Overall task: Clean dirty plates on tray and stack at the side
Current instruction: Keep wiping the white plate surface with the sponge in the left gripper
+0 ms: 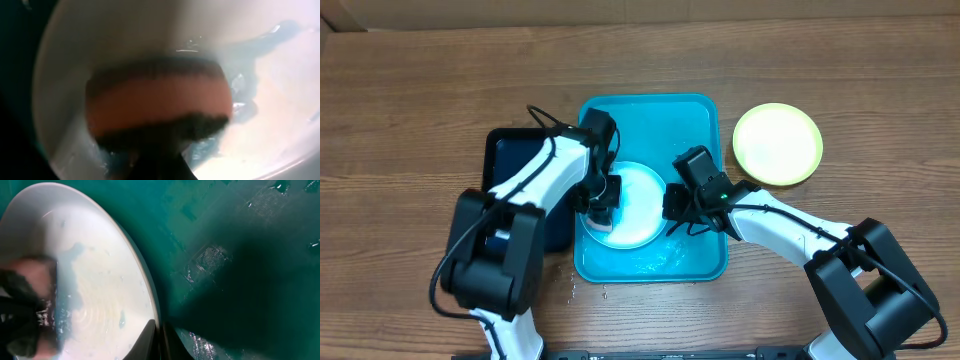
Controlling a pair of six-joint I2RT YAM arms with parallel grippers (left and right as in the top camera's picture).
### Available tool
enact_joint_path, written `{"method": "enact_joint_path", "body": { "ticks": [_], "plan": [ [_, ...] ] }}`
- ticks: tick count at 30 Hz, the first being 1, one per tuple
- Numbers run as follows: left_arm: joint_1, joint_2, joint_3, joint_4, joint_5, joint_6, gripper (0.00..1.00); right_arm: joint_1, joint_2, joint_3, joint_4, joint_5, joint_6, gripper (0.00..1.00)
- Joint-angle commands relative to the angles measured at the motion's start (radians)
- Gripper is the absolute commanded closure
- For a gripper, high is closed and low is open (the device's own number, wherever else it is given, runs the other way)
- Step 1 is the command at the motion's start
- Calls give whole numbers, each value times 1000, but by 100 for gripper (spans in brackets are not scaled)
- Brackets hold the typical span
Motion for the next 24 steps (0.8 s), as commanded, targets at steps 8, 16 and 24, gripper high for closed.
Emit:
{"method": "enact_joint_path", "body": {
  "ticks": [8, 16, 24],
  "plan": [
    [-11, 126, -4, 79, 486, 29, 96, 7, 3, -3, 6, -6, -6, 96],
    [-7, 71, 74, 42, 541, 56, 96, 7, 3, -3, 5, -6, -6, 96],
    [-18, -137, 129, 4, 292, 57, 96, 7, 3, -3, 2, -6, -6, 96]
  ]
}}
